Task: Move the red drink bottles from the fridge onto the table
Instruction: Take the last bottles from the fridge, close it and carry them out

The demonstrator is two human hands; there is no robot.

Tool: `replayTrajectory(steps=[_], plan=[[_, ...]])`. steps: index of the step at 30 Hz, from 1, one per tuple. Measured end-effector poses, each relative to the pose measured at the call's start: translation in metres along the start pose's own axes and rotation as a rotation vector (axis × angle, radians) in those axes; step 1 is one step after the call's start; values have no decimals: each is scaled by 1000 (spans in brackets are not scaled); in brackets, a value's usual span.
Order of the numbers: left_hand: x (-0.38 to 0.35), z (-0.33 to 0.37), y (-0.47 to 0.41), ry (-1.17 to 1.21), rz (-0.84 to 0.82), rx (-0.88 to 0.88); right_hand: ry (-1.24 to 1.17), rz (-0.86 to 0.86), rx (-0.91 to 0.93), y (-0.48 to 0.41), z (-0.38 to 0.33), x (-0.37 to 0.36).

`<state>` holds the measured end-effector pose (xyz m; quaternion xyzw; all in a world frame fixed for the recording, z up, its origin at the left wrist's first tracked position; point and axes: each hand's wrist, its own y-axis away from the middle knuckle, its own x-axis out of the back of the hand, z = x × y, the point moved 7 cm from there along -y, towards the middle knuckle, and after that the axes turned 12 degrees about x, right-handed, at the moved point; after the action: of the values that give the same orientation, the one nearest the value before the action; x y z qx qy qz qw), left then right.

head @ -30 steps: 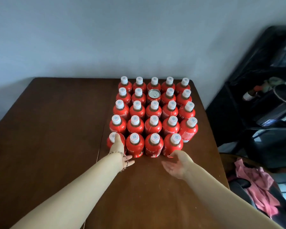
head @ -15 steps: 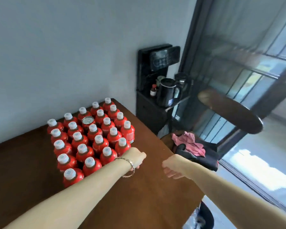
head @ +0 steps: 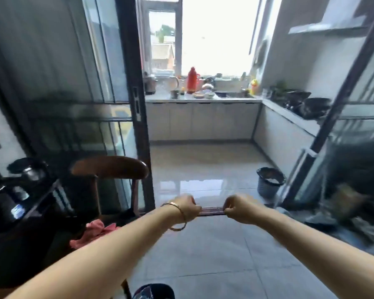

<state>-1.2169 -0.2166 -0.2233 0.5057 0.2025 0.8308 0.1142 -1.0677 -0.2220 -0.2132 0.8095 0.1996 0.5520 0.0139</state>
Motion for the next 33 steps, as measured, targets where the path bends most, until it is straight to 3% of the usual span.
replayTrajectory(steps=[5,9,17,29,33], plan=[[-41,181,-32,-197,26,-222,40,118,-136,54,145,91],[-84,365,-40,-229,-20,-398,77,209,-305,113,295,176],[-139,639,-34,-299,76,-777,30,373,-589,198,495,295],[-224,958,-28,-564,119,-1223,51,585,-1019,307,707,420],[-244,1039,-5,-495,128,-1386,64,712,-1112,348,749,463]])
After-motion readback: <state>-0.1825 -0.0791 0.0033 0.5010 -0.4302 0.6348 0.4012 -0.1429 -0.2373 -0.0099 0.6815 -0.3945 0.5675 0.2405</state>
